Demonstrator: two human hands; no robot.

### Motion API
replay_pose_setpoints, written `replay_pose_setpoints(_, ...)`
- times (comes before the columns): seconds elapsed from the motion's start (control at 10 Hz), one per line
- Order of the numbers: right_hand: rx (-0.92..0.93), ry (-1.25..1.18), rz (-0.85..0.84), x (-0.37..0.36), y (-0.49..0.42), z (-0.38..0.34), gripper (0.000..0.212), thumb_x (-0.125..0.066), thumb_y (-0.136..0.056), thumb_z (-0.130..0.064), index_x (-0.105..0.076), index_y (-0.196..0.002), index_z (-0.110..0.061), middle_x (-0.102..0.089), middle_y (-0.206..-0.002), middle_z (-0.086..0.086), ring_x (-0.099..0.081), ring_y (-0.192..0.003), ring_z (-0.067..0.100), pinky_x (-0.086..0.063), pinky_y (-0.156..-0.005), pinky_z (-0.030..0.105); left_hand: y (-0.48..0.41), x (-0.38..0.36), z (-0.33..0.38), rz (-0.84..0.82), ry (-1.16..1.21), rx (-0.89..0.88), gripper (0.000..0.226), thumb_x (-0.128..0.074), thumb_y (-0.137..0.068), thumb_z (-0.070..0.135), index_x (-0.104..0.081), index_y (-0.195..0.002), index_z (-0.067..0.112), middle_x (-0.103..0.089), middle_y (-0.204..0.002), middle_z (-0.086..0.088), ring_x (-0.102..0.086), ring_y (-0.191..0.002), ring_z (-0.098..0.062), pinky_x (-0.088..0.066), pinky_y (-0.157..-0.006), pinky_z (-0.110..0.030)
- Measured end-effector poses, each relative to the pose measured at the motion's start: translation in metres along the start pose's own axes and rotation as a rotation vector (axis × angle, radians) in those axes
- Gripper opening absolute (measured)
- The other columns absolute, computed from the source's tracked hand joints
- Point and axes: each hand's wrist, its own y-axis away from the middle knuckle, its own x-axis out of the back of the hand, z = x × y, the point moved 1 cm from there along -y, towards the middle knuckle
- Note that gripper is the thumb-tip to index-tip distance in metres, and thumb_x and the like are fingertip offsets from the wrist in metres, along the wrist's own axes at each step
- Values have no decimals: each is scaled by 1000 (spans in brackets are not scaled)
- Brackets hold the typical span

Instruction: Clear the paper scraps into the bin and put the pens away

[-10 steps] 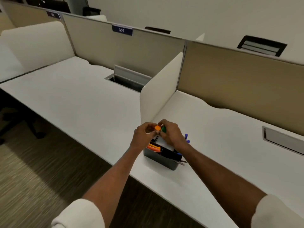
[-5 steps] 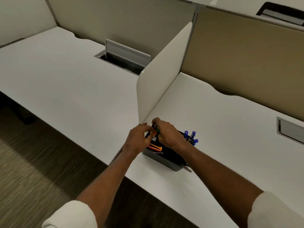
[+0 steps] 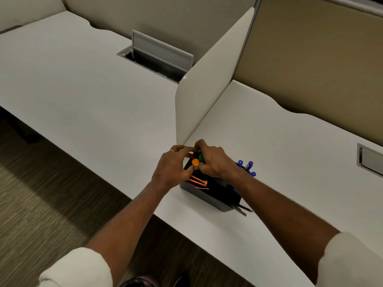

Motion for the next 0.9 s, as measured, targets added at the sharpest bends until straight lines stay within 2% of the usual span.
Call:
replay_pose_setpoints(0.1, 16, -4, -27, -1, 1, -1, 57, -61, -87, -24, -34, -136, -14, -70, -117, 9, -68, -92, 33, -49, -94, 45, -2, 0, -1, -7, -16, -15, 60, -73, -85, 38, -53, -140, 28, -70, -126, 4, -56, -130, -17, -55, -100, -41)
replay_pose_setpoints(0.3, 9, -31, -34, -3, 2, -4, 61, -60, -86, -24, -29, -138, -13, -69, -119, 13, -68, -86, 34, -54, -82, 44, -2, 1, -7, -59, 66, 12, 64, -74, -86, 34, -46, -143, 36, -66, -130, 8, -59, -123, -13, -53, -91, -29)
replay_pose_setpoints(0.4, -13, -117, -22, -3, 4, -4, 58, -60, -87, -24, -29, -136, -16, -69, -121, 15, -68, -86, 33, -59, -79, 48, -1, 0, -12, -94, 109, 6, 60, -69, -90, 29, -45, -144, 35, -66, -131, 10, -58, -125, -11, -54, -98, -34)
replay_pose_setpoints(0.5, -42, -181, 41, -2, 11, -2, 54, -56, -90, -12, -32, -139, -17, -67, -126, 15, -68, -92, 32, -59, -81, 46, 3, -3, -16, -137, 117, -25, 53, -64, -94, 26, -48, -144, 35, -62, -139, 9, -55, -133, -12, -50, -108, -44)
replay_pose_setpoints(0.6, -33, -146, 133, 1, 24, 0, 46, -56, -94, -10, -44, -138, -16, -65, -129, 11, -65, -109, 31, -54, -93, 43, 7, -6, -10, -139, 68, -59, 46, -60, -99, 27, -51, -144, 34, -54, -150, 2, -45, -144, -16, -45, -114, -45)
replay_pose_setpoints(0.7, -14, -24, 206, 0, 41, 1, 43, -47, -101, -25, -47, -142, -15, -51, -147, 12, -46, -138, 31, -38, -113, 41, 10, -6, 2, -73, 8, -129, 44, -54, -103, 29, -50, -147, 27, -45, -157, 6, -31, -151, -10, -41, -114, -39)
replay_pose_setpoints(0.8, -64, 151, 272, -10, 55, 7, 46, -31, -106, -31, -39, -148, -15, -35, -160, 10, -26, -150, 27, -26, -122, 44, 12, -7, 12, -82, -46, -150, 50, -43, -106, 38, -42, -153, 21, -33, -163, 5, -19, -155, -9, -37, -120, -40)
replay_pose_setpoints(0.9, -164, 133, 247, -13, 74, 4, 55, -27, -107, -43, -31, -153, -14, -24, -164, 9, -16, -154, 25, -17, -125, 46, 17, -4, 24, -126, -136, -173, 66, -21, -101, 55, -34, -156, 20, -27, -166, 3, -15, -156, -11, -33, -122, -46)
